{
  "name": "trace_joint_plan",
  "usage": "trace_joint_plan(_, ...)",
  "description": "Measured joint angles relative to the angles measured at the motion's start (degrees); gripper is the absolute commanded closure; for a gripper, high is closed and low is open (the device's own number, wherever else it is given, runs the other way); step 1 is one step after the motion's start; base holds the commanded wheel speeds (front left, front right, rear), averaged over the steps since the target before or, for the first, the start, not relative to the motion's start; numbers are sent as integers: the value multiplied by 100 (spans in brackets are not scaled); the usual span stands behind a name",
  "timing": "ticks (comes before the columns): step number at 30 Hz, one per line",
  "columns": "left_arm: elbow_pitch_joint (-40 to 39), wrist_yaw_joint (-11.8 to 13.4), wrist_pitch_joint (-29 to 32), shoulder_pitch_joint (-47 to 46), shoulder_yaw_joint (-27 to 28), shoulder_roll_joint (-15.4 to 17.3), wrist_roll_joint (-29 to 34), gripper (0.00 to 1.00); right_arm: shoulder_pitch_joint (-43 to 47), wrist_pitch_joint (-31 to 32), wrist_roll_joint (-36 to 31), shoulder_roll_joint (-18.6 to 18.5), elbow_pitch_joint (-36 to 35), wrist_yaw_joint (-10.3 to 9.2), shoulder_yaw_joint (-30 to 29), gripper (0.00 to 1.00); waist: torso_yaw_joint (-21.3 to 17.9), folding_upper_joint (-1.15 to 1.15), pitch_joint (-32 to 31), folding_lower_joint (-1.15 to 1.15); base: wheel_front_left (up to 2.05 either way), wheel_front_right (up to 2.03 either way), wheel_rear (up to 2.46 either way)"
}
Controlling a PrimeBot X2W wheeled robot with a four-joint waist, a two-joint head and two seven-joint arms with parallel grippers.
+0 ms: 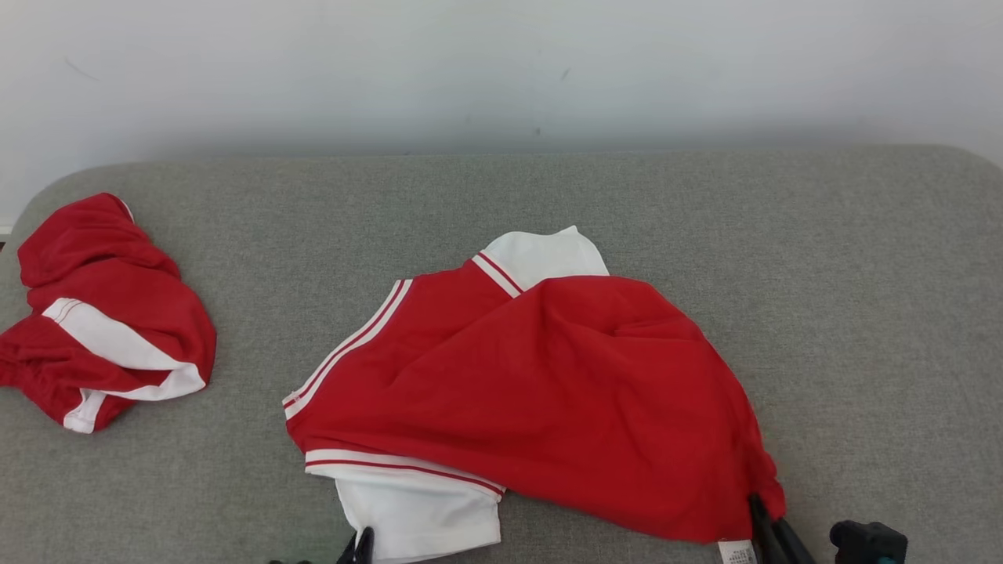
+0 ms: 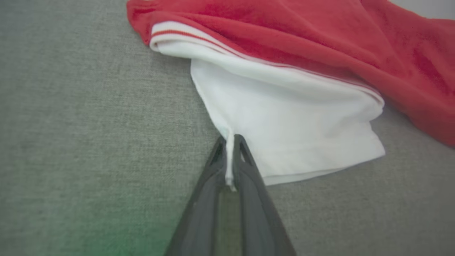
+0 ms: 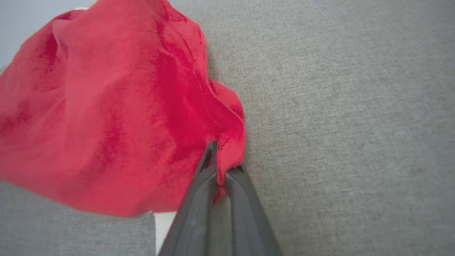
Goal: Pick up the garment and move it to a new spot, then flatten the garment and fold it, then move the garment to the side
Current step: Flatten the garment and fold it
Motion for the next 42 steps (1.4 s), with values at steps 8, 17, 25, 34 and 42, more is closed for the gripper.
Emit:
trace_joint_plan(8, -1025, -11, 38, -248, 57, 172, -85, 100, -189, 3, 571, -71, -1058, 0, 353, 100, -37, 0, 6, 0, 0, 0, 0)
trace_joint_plan(17, -1760, -12, 54, -1419, -234, 932, -7, 100, -1380, 374, 1246, -456, -1668, 0, 467, 100, -71, 0, 135, 0, 0, 0, 0)
trace_joint_plan(25, -1748, -12, 655, -4028, -495, 1491, -615, 100, -3630, 1122, 1916, -487, -1285, 0, -109, 100, -83, 1, 650, 1, 0, 0, 0)
trace_joint_plan(34, -1060, -12, 1303, -7378, -648, 1647, -1117, 100, -7014, 1841, 1751, -465, -435, 0, -654, 100, -170, 1, 1787, 2, 0, 0, 0)
trace_joint_plan(42, -141, -13, 1294, -9766, -708, 1507, -1126, 100, -9413, 1796, 1071, -428, 568, 0, -991, 100, -266, 2, 2782, 2, 0, 0, 0)
